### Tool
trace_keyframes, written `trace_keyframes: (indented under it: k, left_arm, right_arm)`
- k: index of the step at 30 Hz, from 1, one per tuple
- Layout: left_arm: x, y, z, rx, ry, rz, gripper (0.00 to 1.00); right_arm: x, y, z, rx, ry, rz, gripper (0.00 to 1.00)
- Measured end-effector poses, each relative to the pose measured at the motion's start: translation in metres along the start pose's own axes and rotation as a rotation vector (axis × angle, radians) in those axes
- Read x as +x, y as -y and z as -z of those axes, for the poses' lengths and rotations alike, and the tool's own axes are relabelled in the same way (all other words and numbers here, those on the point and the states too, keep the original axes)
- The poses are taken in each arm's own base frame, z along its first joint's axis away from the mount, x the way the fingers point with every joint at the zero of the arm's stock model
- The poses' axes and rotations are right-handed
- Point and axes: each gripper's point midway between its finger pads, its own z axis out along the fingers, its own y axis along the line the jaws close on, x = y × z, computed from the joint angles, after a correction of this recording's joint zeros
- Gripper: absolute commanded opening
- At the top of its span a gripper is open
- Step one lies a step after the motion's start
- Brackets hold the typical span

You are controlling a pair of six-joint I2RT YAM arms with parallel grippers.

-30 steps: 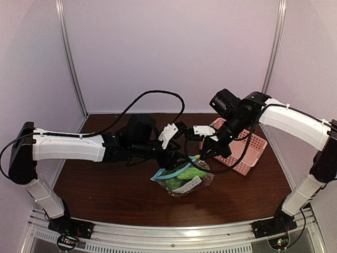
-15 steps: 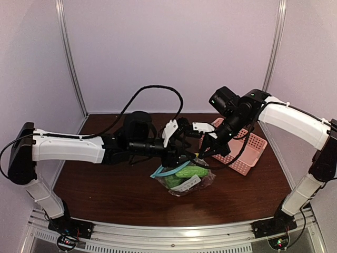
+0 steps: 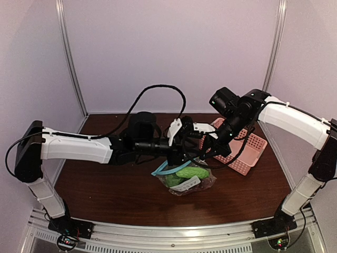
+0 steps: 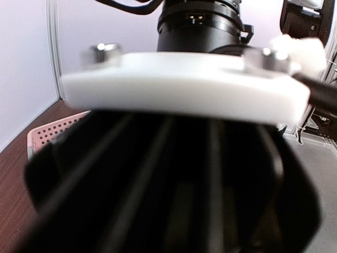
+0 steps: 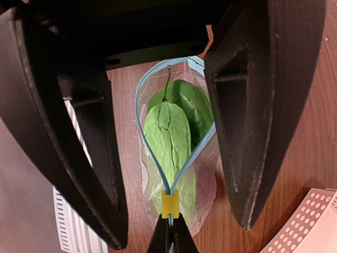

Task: Place the food in the zip-top bag and seal the zipper
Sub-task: Zip the zipper of the food storage bag.

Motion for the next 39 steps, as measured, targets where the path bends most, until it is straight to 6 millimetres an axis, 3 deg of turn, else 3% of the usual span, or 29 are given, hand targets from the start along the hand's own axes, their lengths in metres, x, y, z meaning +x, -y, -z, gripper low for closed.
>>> trace_keyframes:
  k: [3, 7, 22, 25, 29, 35, 39]
  left_arm:
    - [0.0, 0.005, 0.002, 0.026, 0.026, 0.003, 0.48]
    - [0.016, 0.013, 0.008, 0.056, 0.016, 0.008, 0.42]
    - [0.01, 0.007, 0.0, 0.044, 0.031, -0.002, 0.29]
    - [0.009, 0.006, -0.001, 0.045, 0.04, -0.006, 0.32]
    - [0.011, 0.007, -0.001, 0.055, 0.047, -0.006, 0.47]
    - [0.036, 0.012, 0.007, 0.071, 0.04, 0.019, 0.44]
    - [0.036, 0.012, 0.007, 0.071, 0.047, 0.018, 0.42]
  right_arm:
    - [-0.003, -0.002, 0.0, -0.011, 0.014, 0.001, 0.0]
    - [-0.002, -0.002, 0.001, -0.013, 0.018, -0.002, 0.0]
    - [-0.002, -0.001, 0.005, -0.021, 0.034, -0.013, 0.0]
    - [0.0, -0.002, 0.006, -0.02, 0.035, -0.012, 0.0]
    - [0.0, -0.006, 0.007, -0.025, 0.042, 0.003, 0.0]
    - [-0.003, -0.014, 0.01, -0.038, 0.072, 0.027, 0.0]
    - [-0.005, -0.015, 0.01, -0.045, 0.085, 0.036, 0.0]
